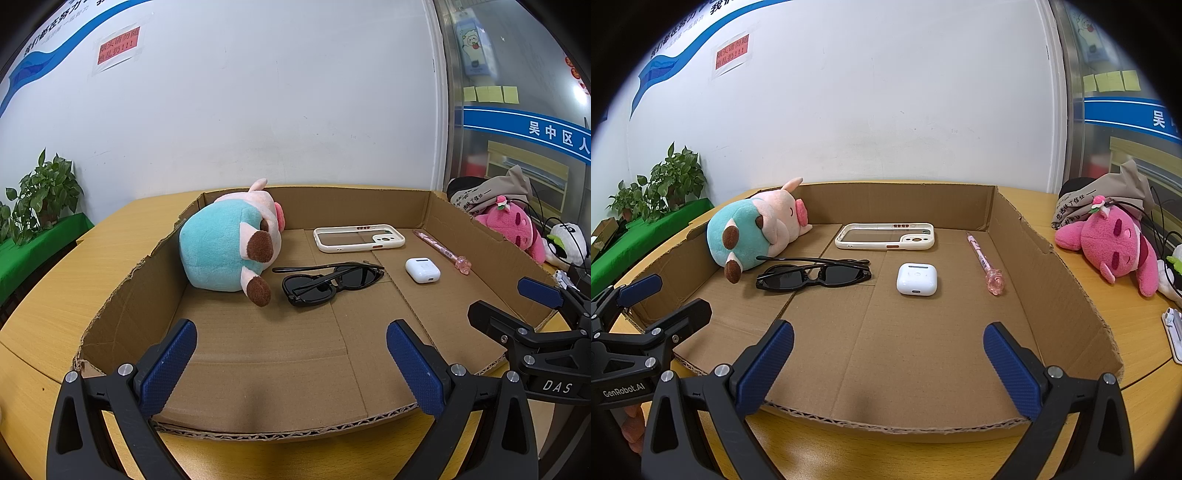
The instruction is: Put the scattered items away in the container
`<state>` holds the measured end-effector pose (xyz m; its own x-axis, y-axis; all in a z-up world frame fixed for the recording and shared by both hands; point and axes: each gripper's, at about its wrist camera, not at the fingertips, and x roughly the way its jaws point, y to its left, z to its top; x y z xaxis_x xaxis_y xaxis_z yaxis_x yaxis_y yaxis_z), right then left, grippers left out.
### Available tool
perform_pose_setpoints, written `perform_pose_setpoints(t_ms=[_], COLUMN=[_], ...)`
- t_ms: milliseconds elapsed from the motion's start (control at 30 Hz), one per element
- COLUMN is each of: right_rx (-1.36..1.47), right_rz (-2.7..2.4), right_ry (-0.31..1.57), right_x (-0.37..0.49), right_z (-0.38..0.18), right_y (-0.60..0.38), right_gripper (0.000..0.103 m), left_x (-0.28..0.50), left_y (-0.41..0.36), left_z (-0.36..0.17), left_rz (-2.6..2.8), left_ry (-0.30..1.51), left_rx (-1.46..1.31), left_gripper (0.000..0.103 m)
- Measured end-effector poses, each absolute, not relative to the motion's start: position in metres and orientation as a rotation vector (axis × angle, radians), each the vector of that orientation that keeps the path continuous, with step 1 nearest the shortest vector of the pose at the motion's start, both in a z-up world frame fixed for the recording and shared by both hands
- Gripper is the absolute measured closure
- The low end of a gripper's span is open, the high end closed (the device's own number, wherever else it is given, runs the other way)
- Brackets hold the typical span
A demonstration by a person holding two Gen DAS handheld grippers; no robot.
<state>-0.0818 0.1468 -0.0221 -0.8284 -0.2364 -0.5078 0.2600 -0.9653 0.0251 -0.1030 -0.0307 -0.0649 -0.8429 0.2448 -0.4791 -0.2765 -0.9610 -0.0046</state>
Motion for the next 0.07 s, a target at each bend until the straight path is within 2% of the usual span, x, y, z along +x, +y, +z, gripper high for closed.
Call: perform_pose_setpoints(t_ms=[67], right_rx=[0.763], right_rz=[-2.778], right_ry=[0.066], right_x=[-0.0818], right_z=[-0.0222], right_y=[0.1467], right_gripper=[0.001], left_x=[-0.1036], left_y=[-0.0308], left_z=[-0.065], left_rz=[2.776], left_ry=[0.092], left_rx=[-0.711], left_gripper=[0.0])
